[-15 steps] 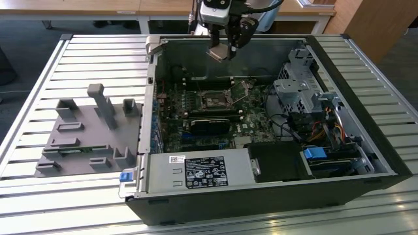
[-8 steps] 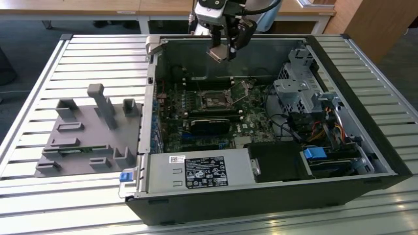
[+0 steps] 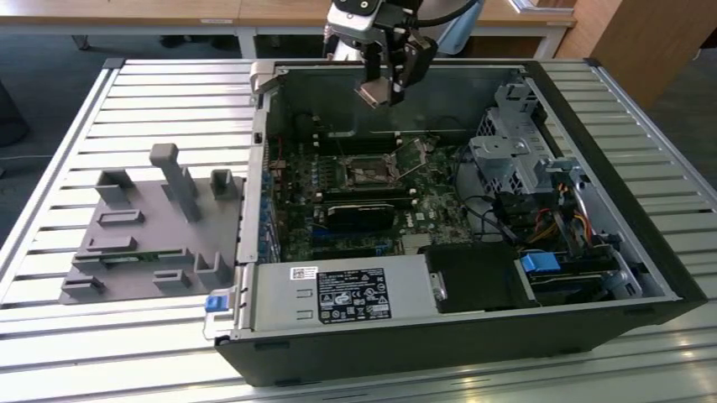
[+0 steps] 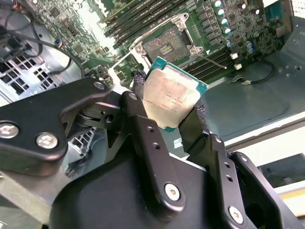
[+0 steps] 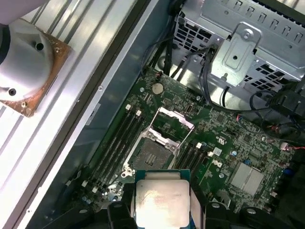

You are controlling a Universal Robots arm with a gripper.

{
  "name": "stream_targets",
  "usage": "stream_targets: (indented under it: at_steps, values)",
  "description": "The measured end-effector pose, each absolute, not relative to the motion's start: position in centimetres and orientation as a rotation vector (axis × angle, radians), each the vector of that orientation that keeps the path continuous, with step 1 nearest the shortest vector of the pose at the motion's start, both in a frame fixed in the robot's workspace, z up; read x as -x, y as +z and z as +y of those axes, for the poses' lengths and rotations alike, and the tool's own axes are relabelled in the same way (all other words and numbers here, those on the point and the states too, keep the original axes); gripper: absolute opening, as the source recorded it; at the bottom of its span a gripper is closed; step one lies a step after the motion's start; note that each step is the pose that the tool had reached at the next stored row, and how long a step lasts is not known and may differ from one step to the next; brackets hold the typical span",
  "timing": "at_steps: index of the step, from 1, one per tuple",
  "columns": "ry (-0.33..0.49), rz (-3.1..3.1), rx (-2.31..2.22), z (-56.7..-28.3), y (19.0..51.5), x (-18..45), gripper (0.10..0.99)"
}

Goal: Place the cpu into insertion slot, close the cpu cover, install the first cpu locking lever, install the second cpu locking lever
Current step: 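Place the cpu into insertion slot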

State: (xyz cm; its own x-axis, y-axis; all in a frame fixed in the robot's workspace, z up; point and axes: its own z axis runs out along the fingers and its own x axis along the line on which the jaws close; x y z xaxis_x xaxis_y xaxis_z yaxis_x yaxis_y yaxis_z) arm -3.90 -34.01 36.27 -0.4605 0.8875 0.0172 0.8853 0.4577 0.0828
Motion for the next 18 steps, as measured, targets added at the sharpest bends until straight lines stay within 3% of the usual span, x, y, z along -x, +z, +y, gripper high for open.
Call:
stream_targets:
  at_steps: [18]
  values:
    - [0.116, 2.519, -1.811, -34.0, 35.1, 3.9, 0.541]
